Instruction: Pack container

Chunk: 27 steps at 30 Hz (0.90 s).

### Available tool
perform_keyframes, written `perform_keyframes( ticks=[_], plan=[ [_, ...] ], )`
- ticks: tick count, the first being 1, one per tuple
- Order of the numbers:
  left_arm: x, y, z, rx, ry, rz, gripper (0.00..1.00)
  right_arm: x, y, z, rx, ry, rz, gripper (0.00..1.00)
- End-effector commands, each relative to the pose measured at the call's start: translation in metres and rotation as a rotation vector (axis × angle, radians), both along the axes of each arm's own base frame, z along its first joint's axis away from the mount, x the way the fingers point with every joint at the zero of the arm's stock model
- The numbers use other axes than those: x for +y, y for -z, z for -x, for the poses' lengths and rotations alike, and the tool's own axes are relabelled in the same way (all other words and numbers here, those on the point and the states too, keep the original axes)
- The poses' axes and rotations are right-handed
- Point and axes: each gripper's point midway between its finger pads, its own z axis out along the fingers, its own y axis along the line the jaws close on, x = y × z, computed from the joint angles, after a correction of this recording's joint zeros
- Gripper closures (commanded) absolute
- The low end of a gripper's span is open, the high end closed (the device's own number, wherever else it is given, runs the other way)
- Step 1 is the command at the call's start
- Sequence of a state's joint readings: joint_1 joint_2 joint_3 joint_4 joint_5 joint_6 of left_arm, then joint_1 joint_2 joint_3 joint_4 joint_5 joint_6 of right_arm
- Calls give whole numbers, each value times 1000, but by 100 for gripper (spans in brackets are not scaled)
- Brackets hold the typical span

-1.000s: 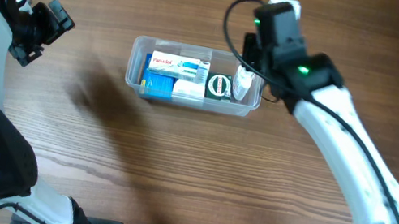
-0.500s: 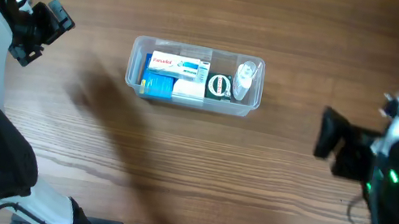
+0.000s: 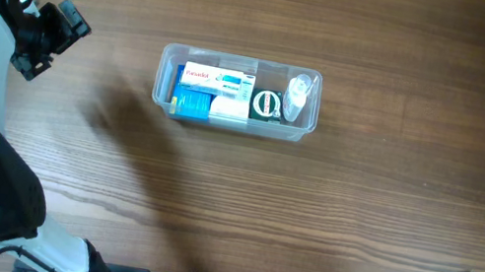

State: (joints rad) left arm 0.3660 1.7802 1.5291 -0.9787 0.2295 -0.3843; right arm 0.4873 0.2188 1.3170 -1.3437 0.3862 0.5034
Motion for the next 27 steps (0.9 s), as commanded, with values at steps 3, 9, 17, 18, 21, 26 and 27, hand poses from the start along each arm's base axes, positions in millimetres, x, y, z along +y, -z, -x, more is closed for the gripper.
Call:
perform_keyframes(
  ticks=[3,9,17,18,21,26,27],
  plan=[
    [4,-11,-3,-28,-18,-12,0,-6,15,36,-131,-77,-36,0],
    [4,-11,-3,-28,-18,-12,0,17,7,32,-169,-196,-25,0],
    [4,-11,-3,-28,-18,-12,0,112,-2,-26,-349,-526,-15,0],
    [4,-11,-3,-28,-18,-12,0,129,11,-40,-355,-576,-21,0],
    [4,-11,-3,-28,-18,-12,0,157,34,-60,-358,-662,-96,0],
    [4,-11,-3,-28,-18,-12,0,171,68,-91,-367,-649,-176,0],
    [4,-11,-3,-28,-18,-12,0,171,79,-97,-354,-631,-175,0]
  ],
)
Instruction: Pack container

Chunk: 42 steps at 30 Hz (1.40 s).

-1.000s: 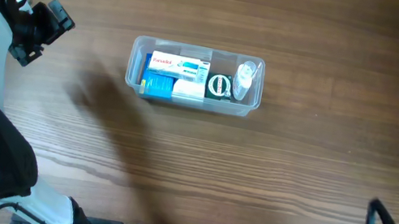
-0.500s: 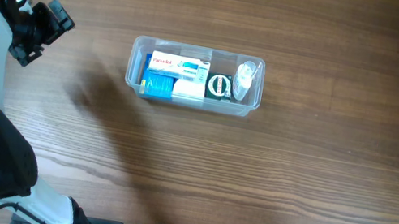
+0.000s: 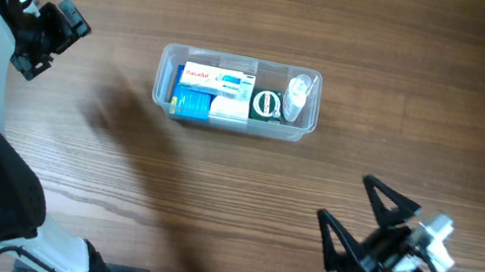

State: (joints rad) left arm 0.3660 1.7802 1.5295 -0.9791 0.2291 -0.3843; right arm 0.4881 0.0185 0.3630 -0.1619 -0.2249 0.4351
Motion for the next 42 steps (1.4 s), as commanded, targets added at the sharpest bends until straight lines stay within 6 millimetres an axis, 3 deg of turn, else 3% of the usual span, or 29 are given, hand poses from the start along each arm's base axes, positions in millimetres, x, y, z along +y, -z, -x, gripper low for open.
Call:
perform_keyframes(
  ticks=[1,7,18,22,42],
  plan=[
    [4,-11,-3,-28,-18,-12,0,6,29,-11,54,-7,-10,0],
    [4,-11,-3,-28,-18,-12,0,7,68,-25,125,29,19,0],
    [4,-11,-3,-28,-18,-12,0,13,96,-33,117,18,20,0],
    [4,-11,-3,-28,-18,-12,0,16,125,-37,150,19,87,0],
    [4,-11,-3,-28,-18,-12,0,9,137,-45,196,78,113,0]
  ],
)
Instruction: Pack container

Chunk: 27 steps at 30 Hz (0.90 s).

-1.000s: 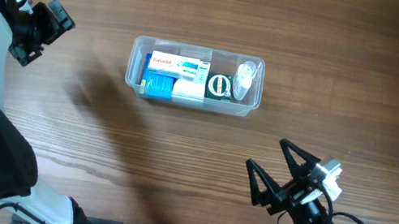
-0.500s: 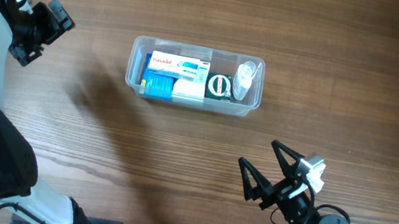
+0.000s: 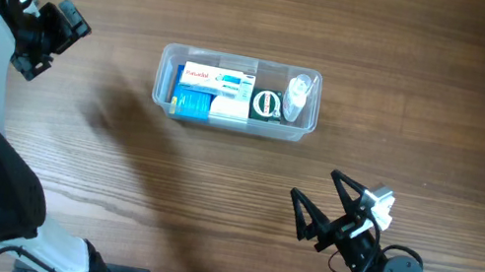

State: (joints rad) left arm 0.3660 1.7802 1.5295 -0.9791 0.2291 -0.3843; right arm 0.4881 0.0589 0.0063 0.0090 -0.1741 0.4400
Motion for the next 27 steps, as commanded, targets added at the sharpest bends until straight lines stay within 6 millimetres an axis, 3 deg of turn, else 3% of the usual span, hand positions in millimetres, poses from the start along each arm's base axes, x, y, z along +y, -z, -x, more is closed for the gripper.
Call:
perform_keyframes(
  ticks=[1,8,19,22,27],
  plan=[
    [4,-11,-3,-28,-18,-12,0,-3,1,-3,-9,25,17,0],
    [4,-11,-3,-28,-18,-12,0,-18,-12,-8,-61,87,-9,0],
    [4,-11,-3,-28,-18,-12,0,-80,-13,-34,-65,362,2,0],
    [4,-11,-3,-28,-18,-12,0,-106,-11,-39,-75,497,52,0],
    [4,-11,-3,-28,-18,-12,0,-106,-10,-40,-204,486,349,0]
  ],
)
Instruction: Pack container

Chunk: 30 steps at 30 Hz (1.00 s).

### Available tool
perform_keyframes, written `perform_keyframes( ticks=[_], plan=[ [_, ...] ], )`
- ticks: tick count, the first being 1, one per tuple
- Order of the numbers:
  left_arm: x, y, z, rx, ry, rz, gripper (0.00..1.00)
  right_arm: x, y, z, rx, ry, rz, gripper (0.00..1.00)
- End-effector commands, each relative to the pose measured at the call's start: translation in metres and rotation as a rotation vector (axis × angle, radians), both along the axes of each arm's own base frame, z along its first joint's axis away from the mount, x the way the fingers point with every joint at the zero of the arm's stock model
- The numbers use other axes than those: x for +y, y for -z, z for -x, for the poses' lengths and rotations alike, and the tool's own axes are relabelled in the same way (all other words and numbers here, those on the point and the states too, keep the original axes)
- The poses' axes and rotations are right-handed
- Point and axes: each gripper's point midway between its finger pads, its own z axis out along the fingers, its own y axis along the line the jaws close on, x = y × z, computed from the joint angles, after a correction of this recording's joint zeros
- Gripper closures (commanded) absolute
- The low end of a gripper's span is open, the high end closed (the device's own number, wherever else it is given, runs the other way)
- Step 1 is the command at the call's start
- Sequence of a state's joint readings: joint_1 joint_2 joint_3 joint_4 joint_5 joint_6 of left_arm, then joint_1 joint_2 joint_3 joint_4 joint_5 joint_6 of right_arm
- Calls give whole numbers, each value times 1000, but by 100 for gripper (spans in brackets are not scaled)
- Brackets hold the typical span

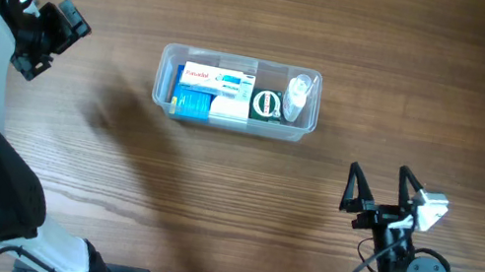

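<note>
A clear plastic container [164, 82] lies in the middle of the wooden table. Inside it are a white box with red and blue print [217, 79], a blue pack [191, 102], a green round item [268, 106] and a small clear bottle [299, 94]. My right gripper [379, 186] is open and empty near the front edge, to the right of and below the container, fingers pointing toward the far side. My left gripper [54, 45] is at the far left, well apart from the container, open with nothing in it.
The white left arm runs down the left edge of the table. The right arm's base sits at the bottom right. A dark rail lies along the front edge.
My right gripper has moved to the right and turned, its open fingers now pointing straight toward the far side. The left arm and the container's contents are unchanged.
At first the right arm barely showed at the bottom right corner. Then its open gripper stood in front of the container's right end, then further left, and now back to the right. The left arm and the packed container stayed the same throughout.
</note>
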State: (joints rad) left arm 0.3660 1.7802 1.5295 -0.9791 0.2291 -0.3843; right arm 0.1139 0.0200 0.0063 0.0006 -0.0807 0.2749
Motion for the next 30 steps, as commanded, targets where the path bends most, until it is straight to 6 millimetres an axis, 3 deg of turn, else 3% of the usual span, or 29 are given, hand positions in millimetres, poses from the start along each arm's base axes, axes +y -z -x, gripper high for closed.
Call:
perform_keyframes(
  ticks=[1,5,9,30],
  plan=[
    [4,-11,-3,-28,-18,-12,0,-6,-4,0,-67,28,276,0],
    [4,-11,-3,-28,-18,-12,0,-6,-4,0,-105,27,489,0],
    [4,-11,-3,-28,-18,-12,0,-6,-4,0,-122,26,579,0],
    [4,-11,-3,-28,-18,-12,0,-6,-4,0,-121,26,578,0]
  ],
)
